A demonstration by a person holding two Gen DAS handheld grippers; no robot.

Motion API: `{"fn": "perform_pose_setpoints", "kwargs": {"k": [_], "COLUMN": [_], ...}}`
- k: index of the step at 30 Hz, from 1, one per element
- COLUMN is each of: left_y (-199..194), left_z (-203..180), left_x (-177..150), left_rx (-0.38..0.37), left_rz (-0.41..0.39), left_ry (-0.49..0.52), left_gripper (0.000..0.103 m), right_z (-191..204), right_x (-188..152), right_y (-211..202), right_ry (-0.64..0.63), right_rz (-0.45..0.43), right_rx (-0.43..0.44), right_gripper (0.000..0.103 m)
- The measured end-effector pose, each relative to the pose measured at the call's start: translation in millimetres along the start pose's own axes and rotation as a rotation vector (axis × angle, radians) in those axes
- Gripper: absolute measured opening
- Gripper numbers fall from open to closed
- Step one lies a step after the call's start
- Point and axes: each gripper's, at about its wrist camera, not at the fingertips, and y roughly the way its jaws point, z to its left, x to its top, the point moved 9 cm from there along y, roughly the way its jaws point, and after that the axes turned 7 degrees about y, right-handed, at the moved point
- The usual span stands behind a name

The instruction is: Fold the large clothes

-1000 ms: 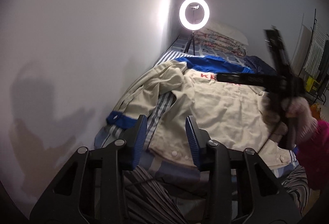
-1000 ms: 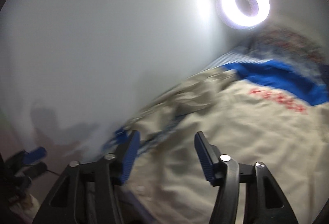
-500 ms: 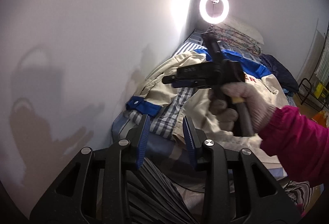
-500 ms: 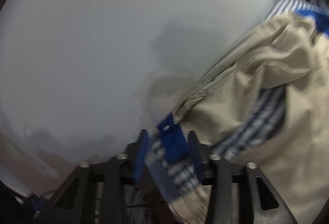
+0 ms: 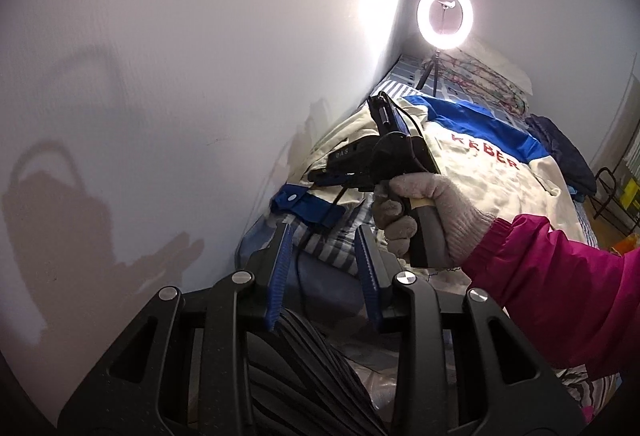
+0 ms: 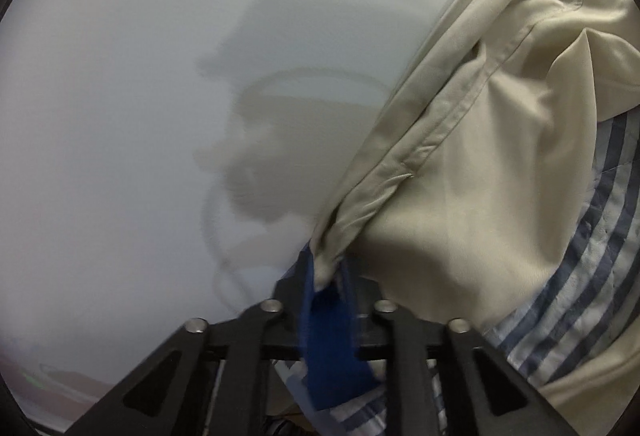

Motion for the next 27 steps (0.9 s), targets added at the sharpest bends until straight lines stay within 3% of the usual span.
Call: {"fn": "perform_pose_setpoints", "kwargs": {"k": [12,21,27], "left_y": [24.6,47.0,73.5], "left_z": [-4.8,-21.2,-50.3], "left_x": [9.1,24.1,33.8], "left_rx": [-0.033,-0.131,-0.188], "left_rz": [0.014,0.018,0.038], "left_ry": [-0.001,-0.015,0.034], "left_gripper": [0.028,0.028,0.028], "right_z": [12.8,-43.1,-78.0], "right_x": [0.9,-19.0,-43.1], "right_y": [-73.8,-131.8,-152.1], "right_ry": [-0.017,0.09,0.14], "right_rz": [-0.101,-0.213,-0.244], "right_rx": [0.107,0.185,0.182], "right_gripper": [0.0,0.0,0.0]}}
